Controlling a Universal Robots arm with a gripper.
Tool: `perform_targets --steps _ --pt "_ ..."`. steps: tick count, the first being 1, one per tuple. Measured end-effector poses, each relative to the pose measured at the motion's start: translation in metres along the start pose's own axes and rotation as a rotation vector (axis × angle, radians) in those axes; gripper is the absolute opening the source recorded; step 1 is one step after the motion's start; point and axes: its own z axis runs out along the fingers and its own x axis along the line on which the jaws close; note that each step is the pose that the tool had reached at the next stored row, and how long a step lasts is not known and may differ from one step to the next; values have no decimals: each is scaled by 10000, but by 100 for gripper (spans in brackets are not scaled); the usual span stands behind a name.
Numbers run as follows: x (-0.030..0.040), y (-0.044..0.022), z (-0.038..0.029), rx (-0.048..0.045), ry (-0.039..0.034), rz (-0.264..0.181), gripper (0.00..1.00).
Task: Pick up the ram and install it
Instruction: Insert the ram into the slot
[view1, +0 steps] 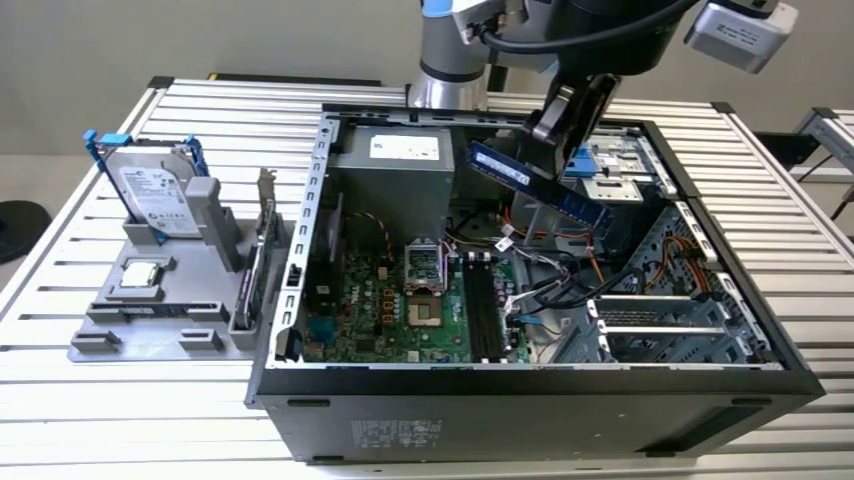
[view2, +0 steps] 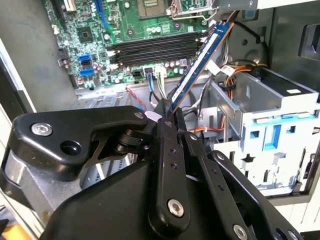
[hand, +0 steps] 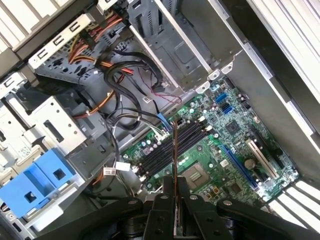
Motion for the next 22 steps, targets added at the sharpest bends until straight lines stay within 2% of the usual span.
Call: perform_targets --steps 22 --pt "0 0 0 9 27 1360 0"
